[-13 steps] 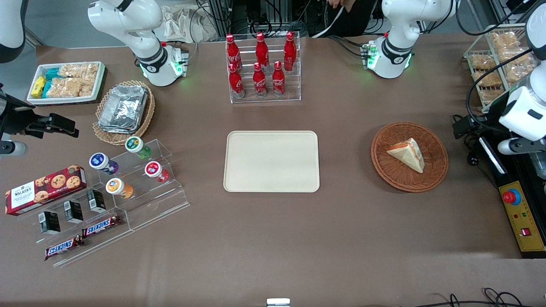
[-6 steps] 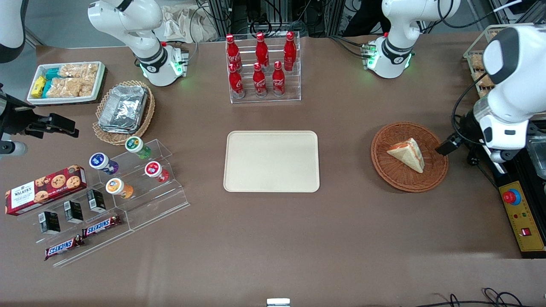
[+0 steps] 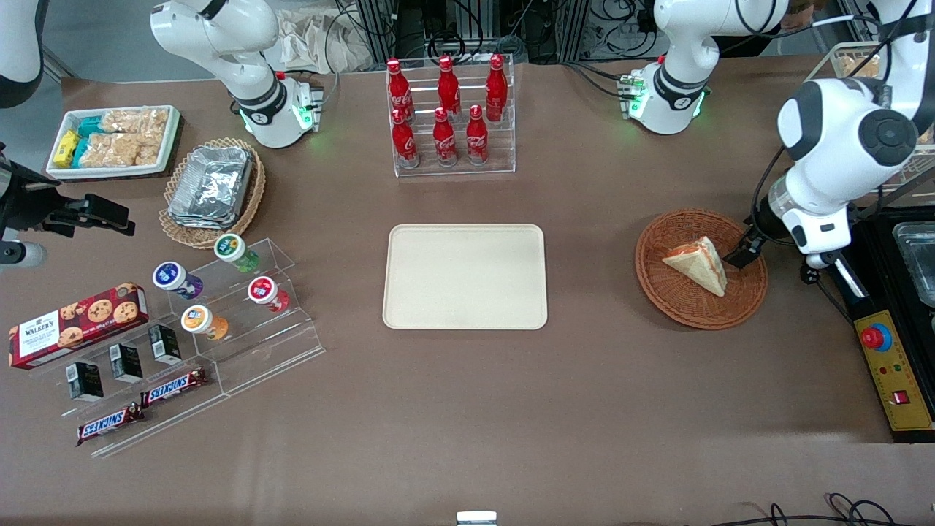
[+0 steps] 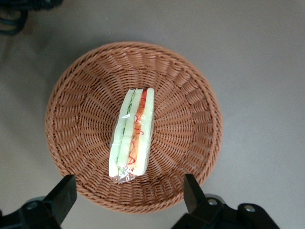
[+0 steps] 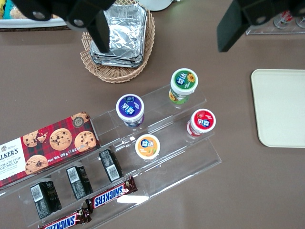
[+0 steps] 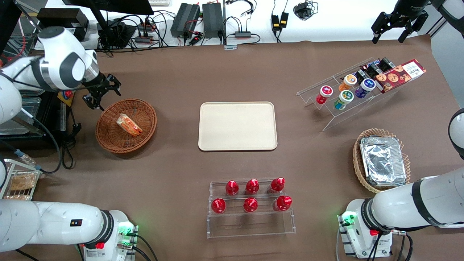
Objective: Place sandwich from basket to tray
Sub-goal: 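Lower the left gripper and close it on the sandwich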
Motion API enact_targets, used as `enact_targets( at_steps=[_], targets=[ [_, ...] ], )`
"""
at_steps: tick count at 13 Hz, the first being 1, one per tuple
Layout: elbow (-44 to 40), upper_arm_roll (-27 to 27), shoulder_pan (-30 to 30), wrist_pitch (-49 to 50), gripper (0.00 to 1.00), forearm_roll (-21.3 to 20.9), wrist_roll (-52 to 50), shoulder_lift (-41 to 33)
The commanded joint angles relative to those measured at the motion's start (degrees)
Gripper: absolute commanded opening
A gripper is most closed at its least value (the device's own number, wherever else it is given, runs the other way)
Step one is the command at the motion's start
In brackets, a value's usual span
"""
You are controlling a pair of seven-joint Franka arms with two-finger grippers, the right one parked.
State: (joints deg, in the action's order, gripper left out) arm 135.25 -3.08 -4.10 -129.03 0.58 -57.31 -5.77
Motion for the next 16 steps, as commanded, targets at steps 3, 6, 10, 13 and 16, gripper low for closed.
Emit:
enact_targets(
  at_steps=[3, 6, 10, 13, 16],
  targets=[
    [7.3, 0.4, -0.2, -12.4, 1.0, 0.6, -4.4, 1.9],
    [9.3, 0.4, -0.4, -15.7, 1.0, 0.7, -5.4, 3.7],
    [13.0, 0.4, -0.6, -22.6, 1.0, 1.1, -5.4, 5.8],
    [14.9, 0.5, -1.1, -29.0, 1.0, 1.3, -5.9, 8.7],
    [14.3, 0.5, -2.0, -31.0, 0.06, 1.4, -9.1, 10.7]
  ],
)
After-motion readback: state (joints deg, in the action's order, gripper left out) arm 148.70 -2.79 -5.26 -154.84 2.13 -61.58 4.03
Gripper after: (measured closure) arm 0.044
